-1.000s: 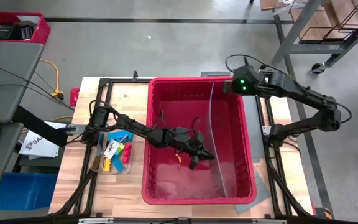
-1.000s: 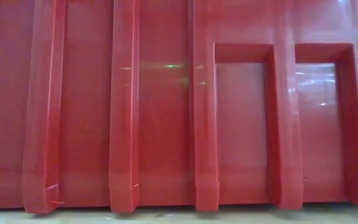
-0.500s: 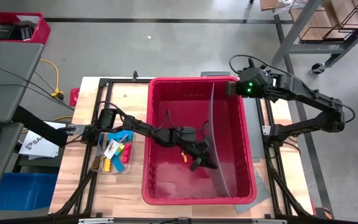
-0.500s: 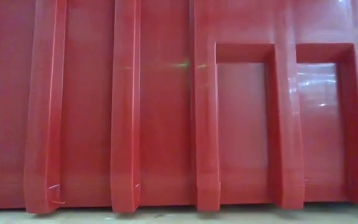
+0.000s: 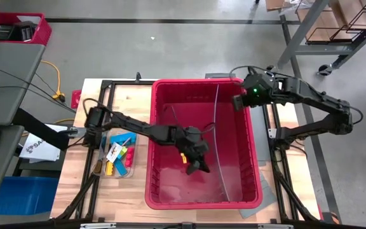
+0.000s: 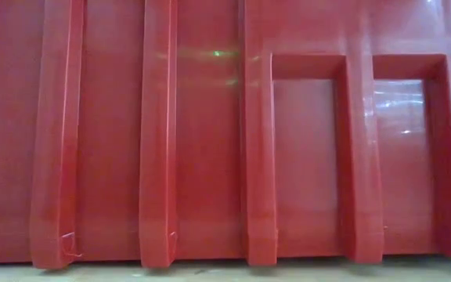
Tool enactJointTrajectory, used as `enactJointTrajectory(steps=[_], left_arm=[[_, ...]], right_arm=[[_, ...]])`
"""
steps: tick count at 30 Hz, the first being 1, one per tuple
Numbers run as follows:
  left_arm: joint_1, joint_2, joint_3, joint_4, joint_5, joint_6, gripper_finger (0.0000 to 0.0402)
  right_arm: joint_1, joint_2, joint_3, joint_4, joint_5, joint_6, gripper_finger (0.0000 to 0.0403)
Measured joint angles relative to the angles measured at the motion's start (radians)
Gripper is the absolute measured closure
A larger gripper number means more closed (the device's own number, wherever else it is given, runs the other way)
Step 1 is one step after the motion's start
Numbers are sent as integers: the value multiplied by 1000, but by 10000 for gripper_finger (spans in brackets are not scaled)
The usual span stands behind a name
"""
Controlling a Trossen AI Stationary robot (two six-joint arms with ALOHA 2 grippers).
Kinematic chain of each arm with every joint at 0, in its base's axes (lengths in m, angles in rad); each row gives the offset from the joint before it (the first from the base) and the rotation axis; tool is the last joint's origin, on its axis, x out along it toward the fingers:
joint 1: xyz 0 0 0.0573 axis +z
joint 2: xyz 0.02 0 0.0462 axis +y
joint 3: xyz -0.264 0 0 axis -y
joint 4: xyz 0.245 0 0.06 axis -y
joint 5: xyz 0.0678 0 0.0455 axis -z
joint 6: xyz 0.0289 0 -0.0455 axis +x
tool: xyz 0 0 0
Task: Sort Items/Unsort Items
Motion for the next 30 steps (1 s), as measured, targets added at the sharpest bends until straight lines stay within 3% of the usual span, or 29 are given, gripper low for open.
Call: enactJointTrajectory(steps=[5, 10, 16, 20, 25, 30], left_arm=[[44, -113, -1, -260, -151, 156, 401], [148, -187, -84, -253, -168, 229, 401], [330, -171, -201, -108, -6, 246, 401], [395, -126, -215, -77, 88, 254, 401], [392, -72, -213, 25, 172, 258, 401], [341, -22, -213, 157, 201, 227, 401]], right_arm=[[115, 0, 0, -7, -84, -66, 403], [245, 3, 0, -56, -98, -11, 403], [378, 41, 0, -115, -115, 182, 403], [425, 103, 0, -153, -108, 372, 403], [430, 225, 0, -139, -121, 492, 403], [405, 336, 0, -125, -136, 480, 403]])
